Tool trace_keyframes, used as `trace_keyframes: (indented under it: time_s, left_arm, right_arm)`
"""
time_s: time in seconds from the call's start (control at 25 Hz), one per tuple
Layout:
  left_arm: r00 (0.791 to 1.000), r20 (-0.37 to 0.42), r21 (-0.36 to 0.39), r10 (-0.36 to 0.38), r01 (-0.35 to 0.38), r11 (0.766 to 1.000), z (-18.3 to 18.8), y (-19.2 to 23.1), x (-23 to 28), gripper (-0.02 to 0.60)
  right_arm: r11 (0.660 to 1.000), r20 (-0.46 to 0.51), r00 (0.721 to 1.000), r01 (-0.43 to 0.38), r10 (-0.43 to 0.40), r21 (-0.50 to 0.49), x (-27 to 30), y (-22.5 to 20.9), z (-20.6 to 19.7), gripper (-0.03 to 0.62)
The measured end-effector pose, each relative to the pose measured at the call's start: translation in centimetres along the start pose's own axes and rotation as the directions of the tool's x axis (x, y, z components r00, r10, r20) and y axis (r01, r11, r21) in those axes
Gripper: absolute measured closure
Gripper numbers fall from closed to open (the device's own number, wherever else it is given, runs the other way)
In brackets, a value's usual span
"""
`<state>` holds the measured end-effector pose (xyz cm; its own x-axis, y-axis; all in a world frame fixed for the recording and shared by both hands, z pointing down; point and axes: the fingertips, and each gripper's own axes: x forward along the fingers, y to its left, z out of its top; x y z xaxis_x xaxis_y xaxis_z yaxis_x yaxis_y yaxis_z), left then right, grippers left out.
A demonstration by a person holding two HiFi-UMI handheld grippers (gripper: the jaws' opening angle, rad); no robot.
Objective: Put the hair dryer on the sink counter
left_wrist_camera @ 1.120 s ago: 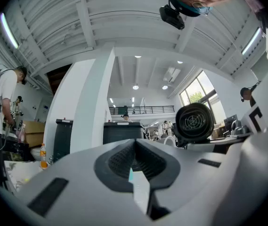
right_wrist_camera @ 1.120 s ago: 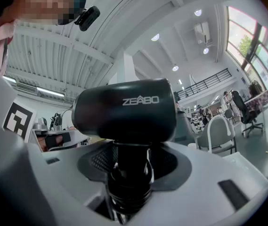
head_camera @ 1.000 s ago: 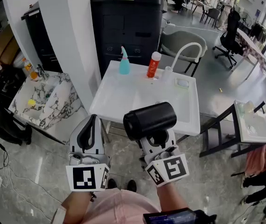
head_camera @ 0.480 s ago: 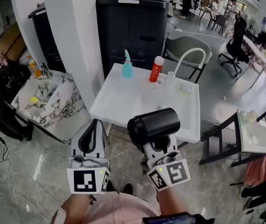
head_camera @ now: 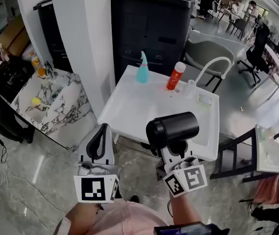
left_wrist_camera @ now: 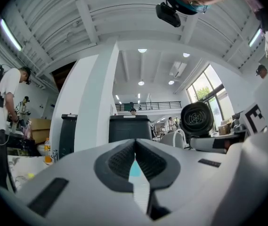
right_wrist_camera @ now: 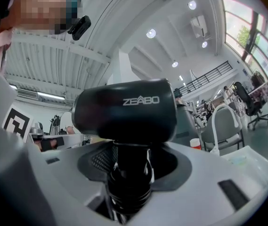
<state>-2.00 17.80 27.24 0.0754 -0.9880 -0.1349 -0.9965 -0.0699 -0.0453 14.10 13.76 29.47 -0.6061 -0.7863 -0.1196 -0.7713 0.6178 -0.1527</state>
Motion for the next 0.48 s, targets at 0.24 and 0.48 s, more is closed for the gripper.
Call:
trace_keyframes:
  time_s: [0.24,0.48]
  left_arm:
    - [1.000,-0.013,-0.036,-0.009,0.009,0.999,-3.6,5.7,8.7,0.571]
    - [0.997,-0.002,-0.036,-0.072,0.072,0.997,-4.8,10.4,18.7,0.571]
  right_arm:
    - [0.998,-0.013,0.998,0.055,-0.055,-0.009,8.1,-2.8,-2.7,0.382]
    - [0.994,0.004,0.994,0.111,-0.111,-0.024,17.1,-5.4,-2.9,0.382]
